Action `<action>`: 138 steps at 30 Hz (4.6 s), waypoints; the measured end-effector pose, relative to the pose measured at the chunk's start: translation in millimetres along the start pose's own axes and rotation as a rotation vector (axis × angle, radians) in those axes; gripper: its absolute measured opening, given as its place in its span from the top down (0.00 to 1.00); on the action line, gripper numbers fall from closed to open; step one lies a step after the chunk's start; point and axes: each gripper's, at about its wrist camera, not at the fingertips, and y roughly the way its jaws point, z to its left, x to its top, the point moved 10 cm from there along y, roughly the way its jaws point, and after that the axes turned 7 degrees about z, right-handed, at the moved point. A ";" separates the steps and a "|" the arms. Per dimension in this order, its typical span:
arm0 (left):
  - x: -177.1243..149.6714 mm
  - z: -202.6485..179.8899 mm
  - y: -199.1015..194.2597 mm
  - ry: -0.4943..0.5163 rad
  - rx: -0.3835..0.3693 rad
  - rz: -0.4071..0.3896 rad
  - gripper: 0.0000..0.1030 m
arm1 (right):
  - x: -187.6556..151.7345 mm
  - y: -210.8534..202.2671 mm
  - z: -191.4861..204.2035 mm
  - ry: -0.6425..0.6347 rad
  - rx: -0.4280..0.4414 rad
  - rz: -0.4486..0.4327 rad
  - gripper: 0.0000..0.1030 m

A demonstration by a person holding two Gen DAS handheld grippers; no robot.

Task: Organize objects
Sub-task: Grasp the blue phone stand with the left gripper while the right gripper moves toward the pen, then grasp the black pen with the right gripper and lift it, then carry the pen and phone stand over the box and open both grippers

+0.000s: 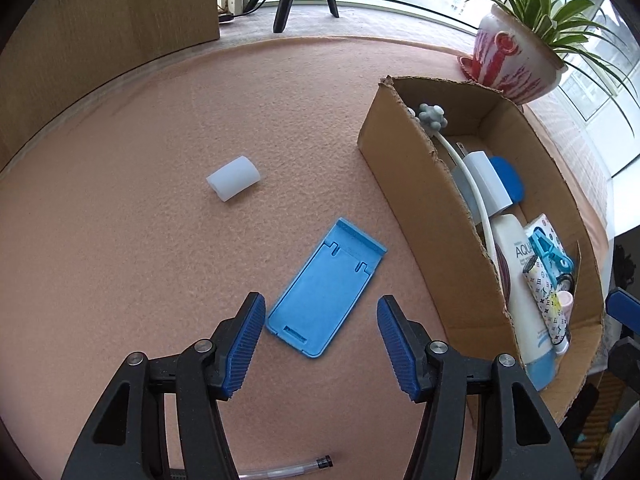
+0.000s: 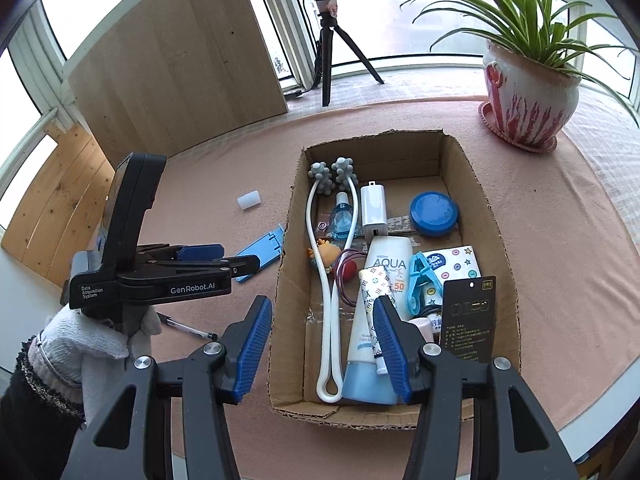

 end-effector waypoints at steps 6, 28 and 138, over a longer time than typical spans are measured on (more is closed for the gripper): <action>3.5 0.4 8.0 0.001 0.044 -0.017 0.41 | -2.4 -6.1 -17.5 0.046 -0.014 -0.004 0.53; -61.1 149.8 -36.0 -0.287 0.126 -0.056 0.59 | -5.3 21.1 67.5 -0.161 0.073 0.068 0.53; 10.9 -47.8 -97.0 -0.057 -0.084 -0.231 0.64 | 11.9 -6.1 1.3 -0.058 -0.059 -0.003 0.91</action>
